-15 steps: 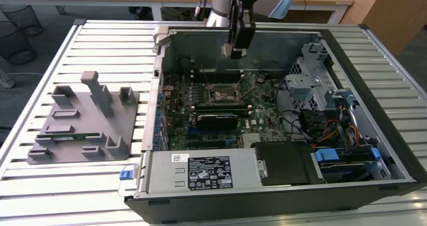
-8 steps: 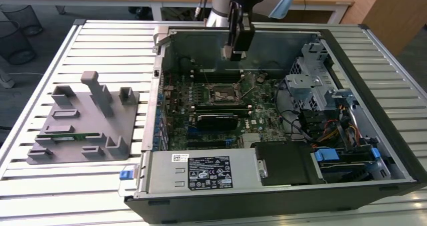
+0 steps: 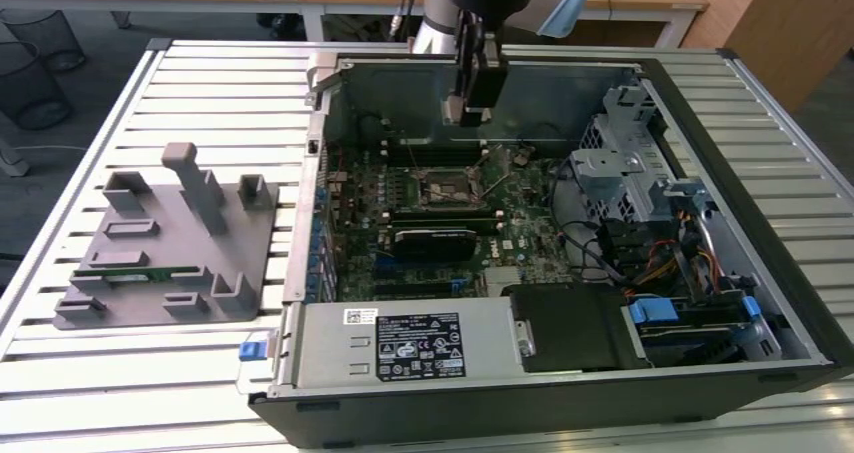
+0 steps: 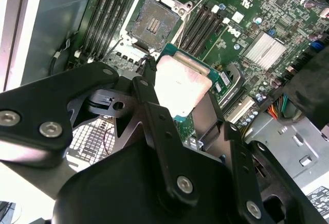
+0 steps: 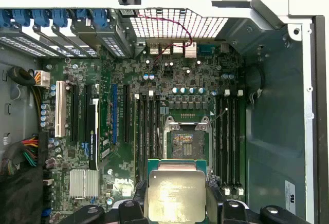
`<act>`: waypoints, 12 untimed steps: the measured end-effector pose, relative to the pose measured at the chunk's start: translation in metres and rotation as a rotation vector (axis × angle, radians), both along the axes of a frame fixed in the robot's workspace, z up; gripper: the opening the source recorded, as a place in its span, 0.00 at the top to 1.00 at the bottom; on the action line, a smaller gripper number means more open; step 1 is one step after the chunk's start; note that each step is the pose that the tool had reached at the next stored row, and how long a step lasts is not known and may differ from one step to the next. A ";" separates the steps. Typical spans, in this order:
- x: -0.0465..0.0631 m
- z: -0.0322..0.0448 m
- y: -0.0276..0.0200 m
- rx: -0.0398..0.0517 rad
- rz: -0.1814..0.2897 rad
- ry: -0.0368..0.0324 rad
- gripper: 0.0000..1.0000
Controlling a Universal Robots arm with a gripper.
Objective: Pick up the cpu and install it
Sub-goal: 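Place the cpu into insertion slot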
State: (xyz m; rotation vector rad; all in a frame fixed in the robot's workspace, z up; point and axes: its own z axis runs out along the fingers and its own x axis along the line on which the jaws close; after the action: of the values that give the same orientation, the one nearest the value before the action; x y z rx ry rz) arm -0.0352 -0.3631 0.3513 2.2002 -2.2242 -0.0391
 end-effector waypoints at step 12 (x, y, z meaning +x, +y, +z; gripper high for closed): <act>0.000 -0.0079 0.0000 0.0002 0.000 0.0000 0.47</act>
State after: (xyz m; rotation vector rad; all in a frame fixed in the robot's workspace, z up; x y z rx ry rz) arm -0.0352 -0.3631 0.3434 2.2003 -2.2244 -0.0393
